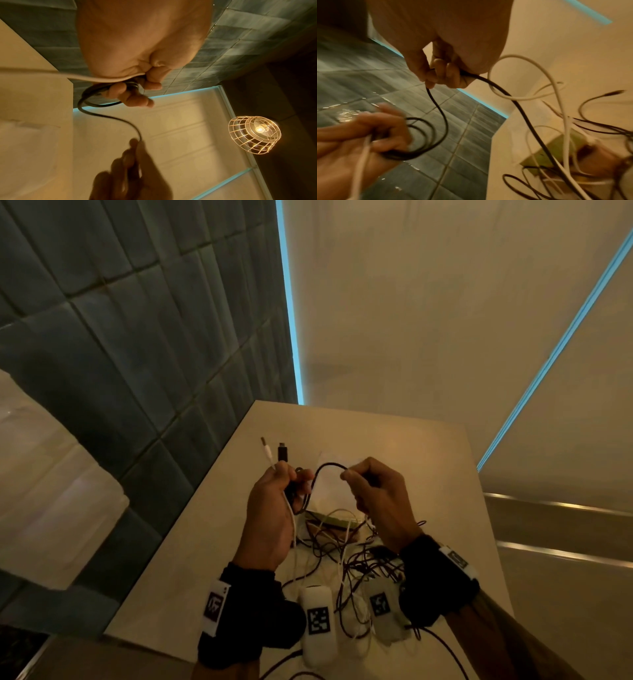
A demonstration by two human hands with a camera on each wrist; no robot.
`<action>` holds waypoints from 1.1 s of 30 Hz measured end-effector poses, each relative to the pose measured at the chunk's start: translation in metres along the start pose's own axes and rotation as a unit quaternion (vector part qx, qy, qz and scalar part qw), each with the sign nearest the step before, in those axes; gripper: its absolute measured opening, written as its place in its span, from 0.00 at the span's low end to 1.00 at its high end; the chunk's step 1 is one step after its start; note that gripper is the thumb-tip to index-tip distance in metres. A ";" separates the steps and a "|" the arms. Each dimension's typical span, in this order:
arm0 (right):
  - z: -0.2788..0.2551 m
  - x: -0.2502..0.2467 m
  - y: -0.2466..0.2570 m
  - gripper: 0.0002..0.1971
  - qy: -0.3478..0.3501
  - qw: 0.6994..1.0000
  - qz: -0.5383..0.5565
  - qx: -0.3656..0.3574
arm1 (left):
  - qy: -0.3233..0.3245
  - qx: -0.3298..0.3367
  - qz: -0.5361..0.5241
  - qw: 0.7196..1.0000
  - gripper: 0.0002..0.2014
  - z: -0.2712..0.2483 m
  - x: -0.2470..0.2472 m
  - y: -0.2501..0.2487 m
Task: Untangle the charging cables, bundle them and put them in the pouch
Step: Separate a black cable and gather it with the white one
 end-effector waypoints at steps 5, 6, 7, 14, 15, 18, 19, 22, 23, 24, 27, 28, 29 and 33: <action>-0.002 0.029 0.033 0.04 0.072 0.996 0.031 -0.041 | 0.027 -0.024 0.015 0.999 0.15 0.001 0.020 0.007; -0.004 0.030 0.033 0.04 0.079 0.995 0.038 -0.037 | 0.035 -0.028 0.006 0.999 0.15 0.000 0.022 0.007; -0.006 0.031 0.032 0.05 0.086 0.995 0.039 -0.032 | 0.040 -0.032 -0.007 0.999 0.15 -0.001 0.023 0.007; -0.026 0.025 -0.010 0.10 0.096 0.992 0.073 0.037 | 0.127 -0.025 -0.131 0.983 0.15 -0.006 0.037 0.003; -0.030 0.022 -0.019 0.12 0.103 0.992 0.061 0.040 | 0.140 -0.018 -0.146 0.979 0.15 -0.005 0.037 -0.001; -0.041 0.012 -0.047 0.15 0.111 0.992 0.021 0.048 | 0.168 -0.008 -0.150 0.974 0.15 -0.003 0.035 -0.007; -0.044 0.009 -0.056 0.16 0.111 0.993 0.013 0.049 | 0.175 -0.008 -0.157 0.972 0.16 -0.003 0.036 -0.007; -0.049 0.001 -0.078 0.15 0.120 0.990 -0.049 0.052 | 0.186 -0.012 -0.173 0.967 0.18 -0.004 0.034 -0.005; -0.052 -0.002 -0.085 0.15 0.124 0.988 -0.069 0.054 | 0.188 -0.017 -0.176 0.966 0.18 -0.004 0.033 -0.005; -0.054 -0.004 -0.091 0.14 0.129 0.987 -0.084 0.056 | 0.190 -0.022 -0.178 0.965 0.18 -0.003 0.032 -0.004; -0.060 -0.006 -0.104 0.14 0.134 0.983 -0.108 0.065 | 0.194 -0.042 -0.179 0.963 0.17 -0.003 0.030 -0.002; -0.062 -0.006 -0.107 0.14 0.138 0.981 -0.118 0.070 | 0.198 -0.046 -0.183 0.962 0.17 -0.004 0.031 -0.002; -0.063 -0.006 -0.110 0.14 0.148 0.977 -0.134 0.073 | 0.201 -0.046 -0.189 0.960 0.18 -0.004 0.031 -0.003; -0.066 -0.011 -0.124 0.13 0.169 0.962 -0.195 0.087 | 0.174 -0.037 -0.202 0.963 0.20 -0.002 0.021 -0.007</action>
Point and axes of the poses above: each hand's wrist, its own z-axis towards the middle knuckle, its own x-axis out of the palm, y = z × x, the point moved 9 cm from there along z, towards the middle knuckle, and after that the axes turned 11 degrees about -x, right-handed, at the moved point
